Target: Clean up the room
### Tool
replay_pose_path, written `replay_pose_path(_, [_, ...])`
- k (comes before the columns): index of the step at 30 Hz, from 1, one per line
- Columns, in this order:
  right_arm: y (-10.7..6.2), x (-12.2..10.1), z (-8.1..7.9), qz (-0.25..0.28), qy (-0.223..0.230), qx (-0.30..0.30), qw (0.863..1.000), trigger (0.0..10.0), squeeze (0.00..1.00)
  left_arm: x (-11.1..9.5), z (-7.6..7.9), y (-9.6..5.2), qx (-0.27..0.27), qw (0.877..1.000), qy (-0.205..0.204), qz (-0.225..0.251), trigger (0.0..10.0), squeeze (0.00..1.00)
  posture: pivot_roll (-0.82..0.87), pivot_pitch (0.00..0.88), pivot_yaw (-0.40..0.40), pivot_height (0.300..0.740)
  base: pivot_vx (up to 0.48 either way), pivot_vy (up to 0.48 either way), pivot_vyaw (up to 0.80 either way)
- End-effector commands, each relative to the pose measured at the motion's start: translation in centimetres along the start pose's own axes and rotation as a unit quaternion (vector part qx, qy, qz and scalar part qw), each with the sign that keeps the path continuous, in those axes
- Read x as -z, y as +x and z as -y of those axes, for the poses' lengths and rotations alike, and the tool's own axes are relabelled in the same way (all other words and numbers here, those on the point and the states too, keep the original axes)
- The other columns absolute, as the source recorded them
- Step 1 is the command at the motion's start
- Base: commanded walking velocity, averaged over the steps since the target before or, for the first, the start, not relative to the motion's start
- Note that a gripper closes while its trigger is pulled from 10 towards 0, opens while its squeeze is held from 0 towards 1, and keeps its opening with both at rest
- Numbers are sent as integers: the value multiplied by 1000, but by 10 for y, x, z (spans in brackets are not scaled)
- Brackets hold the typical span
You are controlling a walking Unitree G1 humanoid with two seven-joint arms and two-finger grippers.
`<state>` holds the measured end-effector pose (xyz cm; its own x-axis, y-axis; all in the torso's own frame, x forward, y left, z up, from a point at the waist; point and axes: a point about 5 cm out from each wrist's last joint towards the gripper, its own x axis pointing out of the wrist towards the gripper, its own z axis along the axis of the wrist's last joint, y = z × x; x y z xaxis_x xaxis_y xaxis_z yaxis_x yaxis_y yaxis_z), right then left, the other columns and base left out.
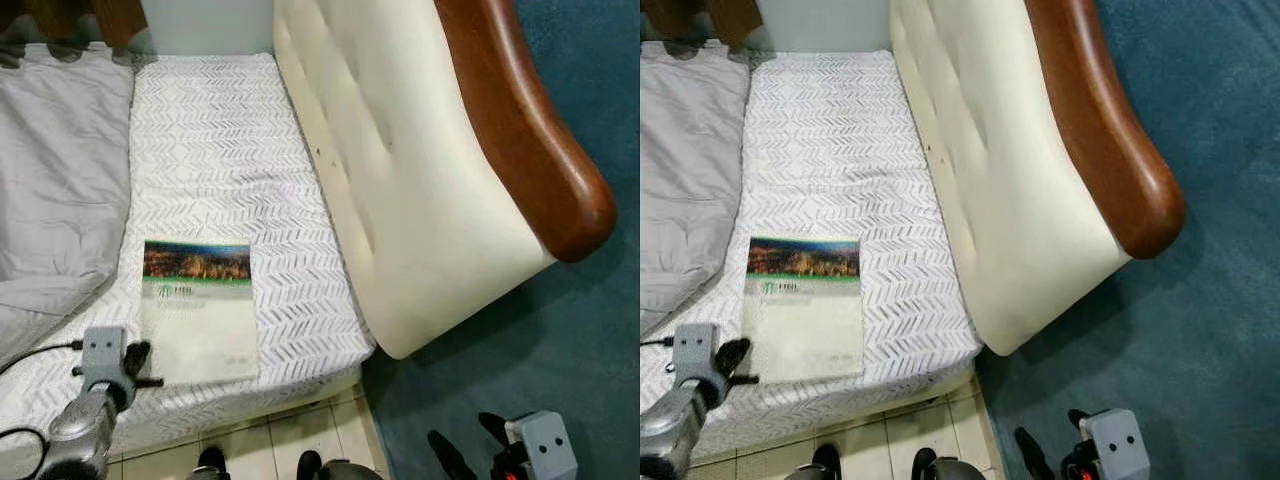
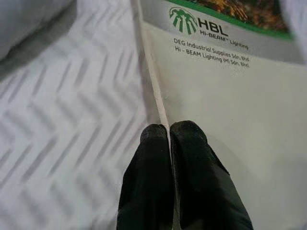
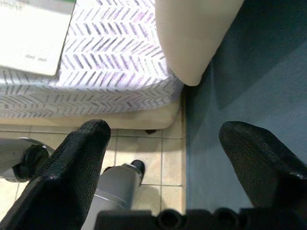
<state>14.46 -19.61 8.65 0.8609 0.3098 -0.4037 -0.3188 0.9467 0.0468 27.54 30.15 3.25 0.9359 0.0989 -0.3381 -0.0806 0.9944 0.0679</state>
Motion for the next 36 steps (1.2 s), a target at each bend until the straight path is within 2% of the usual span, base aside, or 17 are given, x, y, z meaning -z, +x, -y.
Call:
replay_pose_path(1, [-2,10,4,-21,10,15,1000,10000,0,10,-16,-11,-11,999,27,-18,10000,0,-285,378,-225,740,0,0,0])
replay_pose_path(3, [-1,10,4,-21,12,15,1000,10000,0,17,-19,-15,-11,999,38,-36,10000,0,-276,379,-225,740,0,0,0])
replay_pose_path(7, [1,11,3,-22,13,11,1000,10000,0,26,-10,-16,3,997,55,-57,10000,0,-272,382,-229,740,0,0,0])
replay_pose_path(8, [3,10,3,-22,10,6,1000,10000,0,29,4,-11,7,997,46,-63,10000,0,-278,384,-240,740,0,0,0])
replay_pose_path(9, [3,10,3,-22,10,6,1000,10000,0,29,4,-11,7,997,46,-63,10000,0,-278,384,-240,740,0,0,0])
replay_pose_path(12, [2,7,5,-19,5,3,1000,10000,0,18,20,2,-15,999,-16,-42,10000,0,-296,387,-250,740,0,0,0])
replay_pose_path(14, [-2,6,6,-20,2,5,1000,10000,0,3,32,14,-38,994,-106,-15,10000,0,-311,394,-254,740,0,0,0])
replay_pose_path(15, [-2,6,6,-20,2,5,1000,10000,0,3,32,14,-38,994,-106,-15,10000,0,-311,394,-254,740,0,0,0])
replay_pose_path(16, [-5,5,6,-20,2,6,1000,10000,0,-5,45,20,-31,990,-138,-5,10000,0,-324,399,-258,740,0,0,0])
replay_pose_path(17, [-7,5,5,-20,1,6,1000,10000,0,-7,48,22,-28,989,-146,-2,10000,0,-329,403,-259,740,0,0,0])
replay_pose_path(18, [-7,5,5,-20,1,6,1000,10000,0,-7,48,22,-28,989,-146,-2,10000,0,-329,403,-259,740,0,0,0])
replay_pose_path(23, [-17,6,-4,-24,15,2,1000,10000,0,-23,84,35,12,994,-104,-9,10000,0,-378,433,-247,740,0,0,0])
replay_pose_path(25, [-18,6,-6,-23,19,-1,1000,10000,0,-23,84,35,10,995,-102,-10,10000,0,-378,433,-247,740,0,0,0])
replay_pose_path(30, [-28,13,-25,-50,123,-68,989,10000,0,-23,67,34,-14,996,-84,-21,10000,0,-391,444,-223,740,0,0,0])
replay_pose_path(31, [-28,13,-25,-50,123,-68,989,10000,0,-23,67,34,-14,996,-84,-21,10000,0,-391,444,-223,740,0,0,0])
replay_pose_path(33, [-32,16,-24,-60,121,-69,988,10000,0,-21,49,31,-40,996,-70,-24,10000,0,-386,446,-212,740,0,0,0])
replay_pose_path(36, [-32,17,-23,-61,120,-63,989,10000,0,-20,38,28,-54,996,-70,-24,10000,0,-382,448,-211,740,0,0,0])
